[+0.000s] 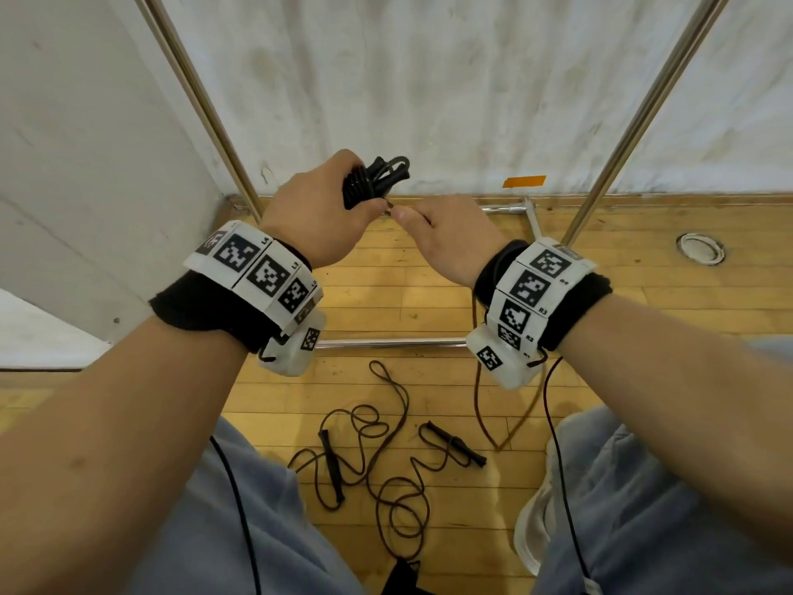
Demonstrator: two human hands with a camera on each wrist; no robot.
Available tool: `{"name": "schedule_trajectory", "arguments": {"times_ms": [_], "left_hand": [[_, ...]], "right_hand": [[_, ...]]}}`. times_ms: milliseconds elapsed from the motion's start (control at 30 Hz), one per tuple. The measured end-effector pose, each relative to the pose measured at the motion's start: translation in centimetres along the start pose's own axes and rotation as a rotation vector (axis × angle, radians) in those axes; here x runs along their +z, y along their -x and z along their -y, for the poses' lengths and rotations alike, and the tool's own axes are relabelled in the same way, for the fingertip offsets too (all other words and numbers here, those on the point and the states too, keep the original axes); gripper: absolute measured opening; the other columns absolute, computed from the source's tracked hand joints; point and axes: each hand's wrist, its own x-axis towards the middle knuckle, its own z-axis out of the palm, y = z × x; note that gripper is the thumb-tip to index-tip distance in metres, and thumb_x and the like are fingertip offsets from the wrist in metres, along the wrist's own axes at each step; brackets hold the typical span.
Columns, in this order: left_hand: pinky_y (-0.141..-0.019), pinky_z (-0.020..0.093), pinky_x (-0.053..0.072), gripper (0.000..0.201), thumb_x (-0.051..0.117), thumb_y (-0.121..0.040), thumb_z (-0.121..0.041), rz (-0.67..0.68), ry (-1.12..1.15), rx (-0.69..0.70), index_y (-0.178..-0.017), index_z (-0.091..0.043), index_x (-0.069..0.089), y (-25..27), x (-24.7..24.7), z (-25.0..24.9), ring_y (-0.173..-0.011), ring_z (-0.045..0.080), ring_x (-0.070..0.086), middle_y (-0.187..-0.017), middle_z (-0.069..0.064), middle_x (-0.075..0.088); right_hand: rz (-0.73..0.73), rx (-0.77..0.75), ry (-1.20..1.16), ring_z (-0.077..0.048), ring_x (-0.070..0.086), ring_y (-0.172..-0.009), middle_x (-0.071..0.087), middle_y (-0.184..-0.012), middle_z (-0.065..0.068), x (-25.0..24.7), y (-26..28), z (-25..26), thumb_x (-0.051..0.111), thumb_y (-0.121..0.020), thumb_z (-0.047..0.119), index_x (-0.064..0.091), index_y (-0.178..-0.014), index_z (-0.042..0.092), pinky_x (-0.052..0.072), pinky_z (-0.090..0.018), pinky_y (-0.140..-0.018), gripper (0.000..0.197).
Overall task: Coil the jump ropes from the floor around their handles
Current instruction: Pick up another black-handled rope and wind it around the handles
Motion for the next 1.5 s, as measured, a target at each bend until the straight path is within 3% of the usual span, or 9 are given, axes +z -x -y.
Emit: {"name": "schedule_trajectory", "arguments": {"times_ms": [200, 467, 600, 733, 967, 1133, 1267, 1367, 1500], "left_hand": [[-0.064, 0.03, 0.038, 0.04, 0.056, -0.088, -0.051, 0.046, -0.025, -0.027, -0.12, -0.028, 0.048, -0.7, -0.1, 1.3, -0.079, 0.018, 0.054, -0.092, -0.006, 0.055], [-0.07, 0.034, 0.047, 0.037, 0.053, -0.091, -0.049, 0.184, -0.206, -0.015, -0.122, -0.031, 0.049, -0.1, 1.0, 0.4, -0.08, 0.02, 0.055, -0.099, -0.003, 0.062], [-0.087, 0.044, 0.048, 0.025, 0.057, -0.088, -0.049, 0.318, -0.198, 0.064, -0.108, -0.034, 0.055, 0.3, 1.8, -0.2, -0.085, 0.019, 0.059, -0.094, -0.008, 0.063], [-0.069, 0.028, 0.042, 0.038, 0.065, -0.085, -0.043, 0.367, -0.085, 0.18, -0.122, -0.037, 0.055, 0.7, 1.8, -1.3, -0.084, 0.012, 0.052, -0.088, -0.018, 0.055], [-0.055, 0.019, 0.04, 0.037, 0.061, -0.074, -0.067, 0.189, 0.046, 0.238, -0.101, -0.042, 0.063, 1.9, 1.2, -2.5, -0.066, -0.004, 0.055, -0.07, -0.021, 0.059], [-0.057, 0.029, 0.048, 0.029, 0.061, -0.08, -0.057, 0.116, 0.171, 0.186, -0.095, -0.033, 0.065, 2.4, 0.8, -2.8, -0.061, 0.002, 0.058, -0.067, -0.01, 0.062], [-0.064, 0.033, 0.049, 0.022, 0.063, -0.079, -0.052, 0.083, 0.321, 0.144, -0.09, -0.034, 0.06, 2.4, 0.2, -2.9, -0.067, 0.006, 0.059, -0.071, -0.011, 0.06], [-0.068, 0.045, 0.054, 0.038, 0.062, -0.077, -0.051, 0.068, 0.374, 0.117, -0.096, -0.019, 0.058, 2.3, 0.0, -2.9, -0.071, 0.023, 0.064, -0.079, 0.001, 0.066], [-0.07, 0.05, 0.055, 0.048, 0.059, -0.077, -0.051, 0.06, 0.414, 0.082, -0.105, -0.012, 0.051, 1.9, -0.6, -2.8, -0.071, 0.028, 0.066, -0.084, 0.008, 0.069]], "right_hand": [[-0.026, 0.021, 0.094, -0.012, 0.033, -0.046, 0.034, -0.051, 0.004, -1.1, 0.1, -0.5, 0.033, -0.099, 0.044, 0.035, -0.054, 0.019, 0.023, -0.025, -0.048, 0.052], [0.154, -0.134, 0.263, -0.008, 0.043, -0.054, 0.046, -0.062, 0.005, -1.1, 0.8, 0.8, 0.038, -0.098, 0.036, 0.039, -0.061, 0.025, 0.026, -0.024, -0.049, 0.039], [0.081, -0.139, 0.221, -0.007, 0.043, -0.056, 0.048, -0.063, 0.007, -2.3, 0.8, 0.4, 0.04, -0.098, 0.033, 0.05, -0.069, 0.022, 0.028, -0.022, -0.05, 0.033], [-0.086, -0.067, 0.13, -0.009, 0.041, -0.054, 0.044, -0.057, 0.005, -2.9, 0.3, -0.3, 0.045, -0.096, 0.038, 0.047, -0.06, 0.02, 0.03, -0.021, -0.051, 0.04], [-0.153, 0.132, -0.297, -0.006, 0.037, -0.043, 0.041, -0.046, 0.008, -3.2, -0.6, -1.3, 0.06, -0.086, 0.044, 0.068, -0.069, 0.011, 0.03, -0.014, -0.041, 0.038], [-0.117, 0.182, -0.668, -0.015, 0.045, -0.055, 0.049, -0.057, 0.004, -2.8, -0.7, -1.5, 0.062, -0.087, 0.041, 0.064, -0.069, 0.024, 0.037, -0.026, -0.05, 0.025], [-0.139, 0.167, -0.888, -0.014, 0.037, -0.047, 0.047, -0.062, -0.005, -2.0, -0.6, -1.2, 0.056, -0.093, 0.026, 0.066, -0.078, 0.017, 0.032, -0.026, -0.046, 0.02], [-0.115, 0.201, -0.923, -0.016, 0.044, -0.046, 0.054, -0.058, -0.003, -1.2, -0.4, -0.8, 0.048, -0.094, 0.005, 0.067, -0.083, 0.014, 0.041, -0.029, -0.049, 0.024], [-0.034, 0.115, -0.72, -0.012, 0.06, -0.067, 0.063, -0.074, 0.0, -0.6, 0.2, 0.0, 0.048, -0.093, 0.004, 0.064, -0.086, 0.014, 0.053, -0.027, -0.066, 0.02]]}}
